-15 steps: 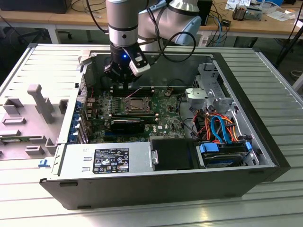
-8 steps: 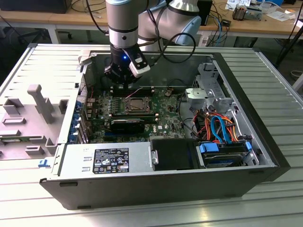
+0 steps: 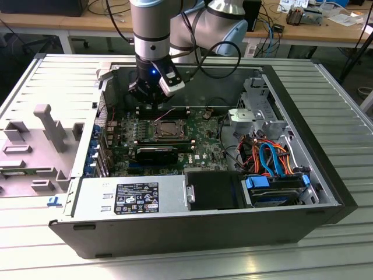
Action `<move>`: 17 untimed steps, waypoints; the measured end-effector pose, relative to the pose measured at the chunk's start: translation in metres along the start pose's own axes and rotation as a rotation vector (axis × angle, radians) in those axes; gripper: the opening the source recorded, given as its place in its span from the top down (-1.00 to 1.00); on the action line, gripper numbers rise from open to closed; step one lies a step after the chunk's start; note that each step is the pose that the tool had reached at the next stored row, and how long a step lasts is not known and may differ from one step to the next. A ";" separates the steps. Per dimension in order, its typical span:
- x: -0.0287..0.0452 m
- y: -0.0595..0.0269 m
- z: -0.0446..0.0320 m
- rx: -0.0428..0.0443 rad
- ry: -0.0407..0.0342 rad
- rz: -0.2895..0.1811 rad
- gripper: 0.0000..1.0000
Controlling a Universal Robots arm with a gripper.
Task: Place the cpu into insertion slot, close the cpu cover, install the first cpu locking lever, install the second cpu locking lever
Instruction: 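Install the first cpu locking lever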
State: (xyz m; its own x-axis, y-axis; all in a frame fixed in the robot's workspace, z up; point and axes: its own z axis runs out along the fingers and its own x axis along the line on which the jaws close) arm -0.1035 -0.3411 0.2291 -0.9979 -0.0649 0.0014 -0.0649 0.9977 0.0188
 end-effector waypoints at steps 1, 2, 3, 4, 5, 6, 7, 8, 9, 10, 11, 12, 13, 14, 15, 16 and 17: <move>0.0000 0.0000 0.0004 0.0000 0.0000 0.000 0.79; 0.0000 0.0000 0.0009 0.0000 0.0000 0.000 0.79; 0.0000 0.0000 0.0013 0.0000 0.0000 0.000 0.79; 0.0000 0.0000 0.0017 0.0000 0.0000 0.000 0.79; 0.0000 0.0000 0.0021 0.0000 0.0000 0.000 0.79; 0.0000 0.0000 0.0024 0.0000 -0.0001 0.000 0.79; 0.0000 0.0000 0.0027 0.0000 0.0000 0.000 0.79; 0.0000 -0.0001 0.0032 0.0001 0.0000 0.000 0.79; 0.0000 -0.0001 0.0035 0.0001 0.0000 0.000 0.79; 0.0000 -0.0001 0.0037 0.0000 0.0001 0.000 0.79; 0.0000 -0.0001 0.0040 0.0000 0.0000 0.000 0.79; 0.0000 -0.0001 0.0043 0.0002 -0.0001 0.000 0.79; 0.0000 -0.0001 0.0045 0.0002 0.0000 0.000 0.79; -0.0001 -0.0001 0.0049 0.0002 0.0000 0.000 0.79; -0.0001 -0.0001 0.0051 0.0003 0.0000 0.000 0.79; -0.0001 -0.0001 0.0053 0.0002 0.0000 0.000 0.79; -0.0001 -0.0001 0.0058 0.0002 0.0000 0.000 0.79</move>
State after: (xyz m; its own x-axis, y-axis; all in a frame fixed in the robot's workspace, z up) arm -0.1034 -0.3411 0.2233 -0.9979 -0.0649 0.0014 -0.0648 0.9977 0.0186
